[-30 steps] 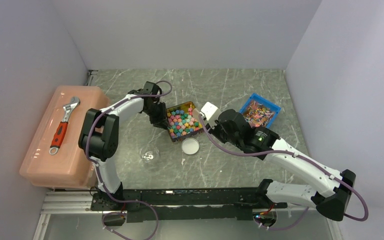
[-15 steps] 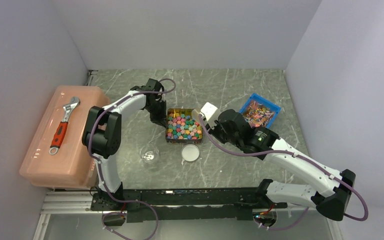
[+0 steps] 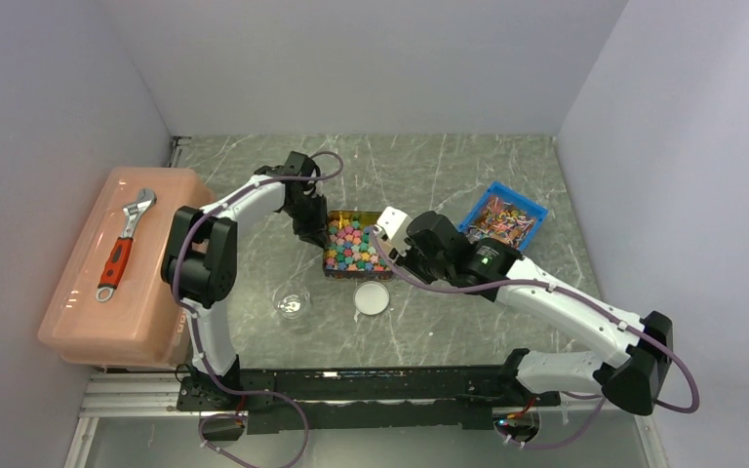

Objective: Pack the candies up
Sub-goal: Adjust the storage box at the center of the board, then scoop the fake candies from the storage box.

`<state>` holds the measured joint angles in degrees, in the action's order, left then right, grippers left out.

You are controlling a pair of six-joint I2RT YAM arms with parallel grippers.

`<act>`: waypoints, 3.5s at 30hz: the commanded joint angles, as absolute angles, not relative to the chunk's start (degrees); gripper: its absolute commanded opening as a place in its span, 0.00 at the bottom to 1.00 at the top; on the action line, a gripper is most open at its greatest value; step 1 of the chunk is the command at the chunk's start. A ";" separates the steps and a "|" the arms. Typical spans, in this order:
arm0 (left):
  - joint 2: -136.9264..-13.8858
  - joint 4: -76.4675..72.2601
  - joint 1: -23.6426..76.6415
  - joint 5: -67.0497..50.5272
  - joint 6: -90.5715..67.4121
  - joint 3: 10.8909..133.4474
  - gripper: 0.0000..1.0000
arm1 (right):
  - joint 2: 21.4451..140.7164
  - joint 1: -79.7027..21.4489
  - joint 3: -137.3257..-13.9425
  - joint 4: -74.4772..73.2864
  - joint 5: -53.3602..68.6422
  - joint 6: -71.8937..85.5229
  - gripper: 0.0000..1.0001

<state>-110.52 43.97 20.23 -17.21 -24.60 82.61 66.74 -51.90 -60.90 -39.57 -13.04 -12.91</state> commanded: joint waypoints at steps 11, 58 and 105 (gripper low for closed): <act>-96.89 43.32 20.31 -16.56 -23.83 78.57 0.51 | 76.61 -52.11 -73.17 -49.00 -14.45 -16.00 0.00; -56.59 40.66 8.17 -15.56 -18.93 45.91 0.77 | 119.00 -47.86 -109.32 -70.90 -5.26 -22.04 0.00; -62.88 37.19 8.17 -22.48 -23.08 43.52 0.68 | 99.44 -44.17 -76.12 -27.42 6.24 -15.14 0.00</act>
